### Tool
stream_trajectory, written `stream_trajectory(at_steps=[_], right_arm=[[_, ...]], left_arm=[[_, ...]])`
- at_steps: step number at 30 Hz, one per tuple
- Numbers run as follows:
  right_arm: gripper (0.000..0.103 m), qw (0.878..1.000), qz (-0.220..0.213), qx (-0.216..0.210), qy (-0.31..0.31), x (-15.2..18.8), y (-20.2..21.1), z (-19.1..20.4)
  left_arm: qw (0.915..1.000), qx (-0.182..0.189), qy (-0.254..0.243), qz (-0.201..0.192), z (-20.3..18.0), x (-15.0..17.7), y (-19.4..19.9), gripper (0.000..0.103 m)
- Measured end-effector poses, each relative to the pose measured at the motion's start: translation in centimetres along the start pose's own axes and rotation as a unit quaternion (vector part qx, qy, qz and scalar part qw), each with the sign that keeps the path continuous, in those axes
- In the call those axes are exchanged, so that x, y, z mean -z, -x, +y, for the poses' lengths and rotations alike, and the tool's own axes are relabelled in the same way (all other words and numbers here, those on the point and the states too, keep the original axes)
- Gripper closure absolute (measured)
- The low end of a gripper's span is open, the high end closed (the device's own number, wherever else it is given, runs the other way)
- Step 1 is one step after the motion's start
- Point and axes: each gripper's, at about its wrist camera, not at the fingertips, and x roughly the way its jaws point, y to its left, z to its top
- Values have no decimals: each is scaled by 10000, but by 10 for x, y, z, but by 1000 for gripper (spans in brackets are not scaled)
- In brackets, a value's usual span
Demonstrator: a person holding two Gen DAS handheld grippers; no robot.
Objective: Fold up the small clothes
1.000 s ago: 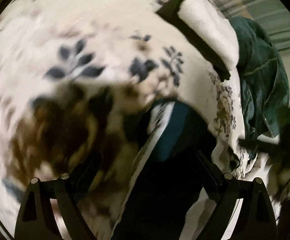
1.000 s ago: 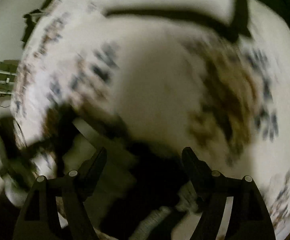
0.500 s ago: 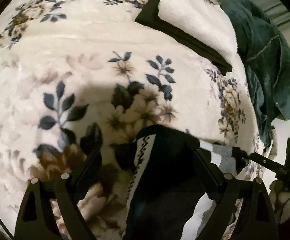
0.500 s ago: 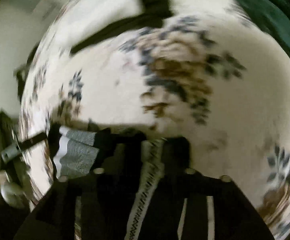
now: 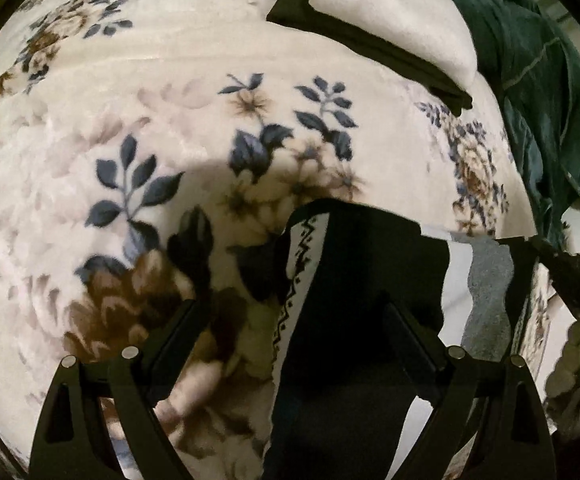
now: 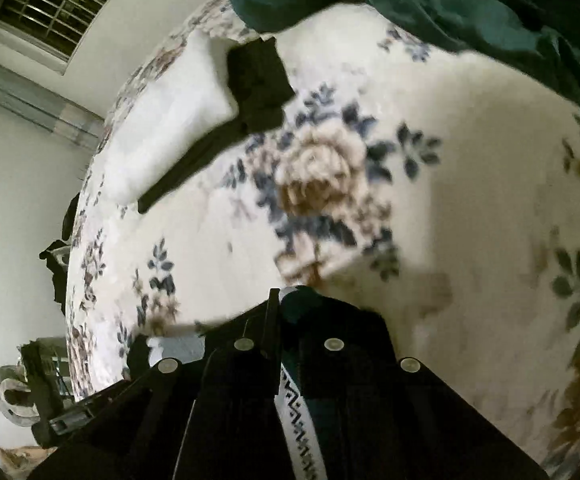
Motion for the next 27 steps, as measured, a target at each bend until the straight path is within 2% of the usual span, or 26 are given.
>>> stream_trajectory(at_steps=[1, 3, 4, 5, 6, 7, 8, 9, 12, 13, 16, 17, 19, 20, 22, 24, 25, 27], right_arm=[[98, 9996, 172, 164, 175, -4, -11, 1], [96, 9969, 749, 175, 159, -6, -33, -8], [91, 9946, 1021, 186, 61, -6, -40, -15], [80, 9936, 1115, 151, -104, -4, -37, -25], [62, 9940, 1064, 26, -252, 0, -29, -34], [52, 9935, 1008, -233, -473, 8, -12, -47], [35, 9926, 1006, -335, -595, 16, -3, -56], [29, 9912, 1013, -388, -759, 27, 9, -68], [29, 9828, 1380, -193, -1214, 70, 24, -95], [29, 9779, 1492, -246, -1440, 90, 25, -103], [29, 9733, 1534, -495, -1634, 121, 21, -103], [32, 9733, 1561, -543, -1592, 130, 16, -98], [82, 9760, 1536, -510, -1457, 141, 10, -89], [95, 9796, 1448, -314, -1359, 144, 12, -86], [96, 9851, 1084, -14, -1338, 144, 25, -87], [97, 9862, 753, 253, -1453, 139, 41, -94], [97, 9864, 680, 350, -1457, 137, 46, -97], [99, 9867, 797, 551, -1307, 134, 45, -98]], left_arm=[[10000, 17, 21, -6, -1, -3, -1, 11], [10000, 44, 78, 28, -2, -7, -5, 11], [9999, 105, 118, 22, -3, -8, -6, 11], [9998, 154, 131, 3, -4, -9, -5, 11], [9998, 164, 114, -19, -5, -8, -4, 11], [9998, 163, 84, -33, -6, -6, -2, 11], [9999, 157, 61, -21, -6, -2, -1, 11], [9998, 182, 66, 8, -3, 5, 2, 11], [9999, 71, 152, 8, 13, 32, 12, 11], [9998, -72, 200, 7, 23, 48, 17, 11], [9984, -351, 443, 65, 41, 92, 21, 11], [9969, -489, 581, 207, 51, 113, 15, 11], [9938, -643, 798, 439, 67, 135, 3, 11], [9917, -674, 952, 546, 77, 147, -6, 11], [9893, -674, 1163, 574, 90, 159, -17, 11], [9913, -520, 1105, 498, 91, 159, -26, 0], [9907, -596, 1102, 535, 90, 158, -29, 0], [9877, -885, 1075, 713, 85, 153, -38, 0]])
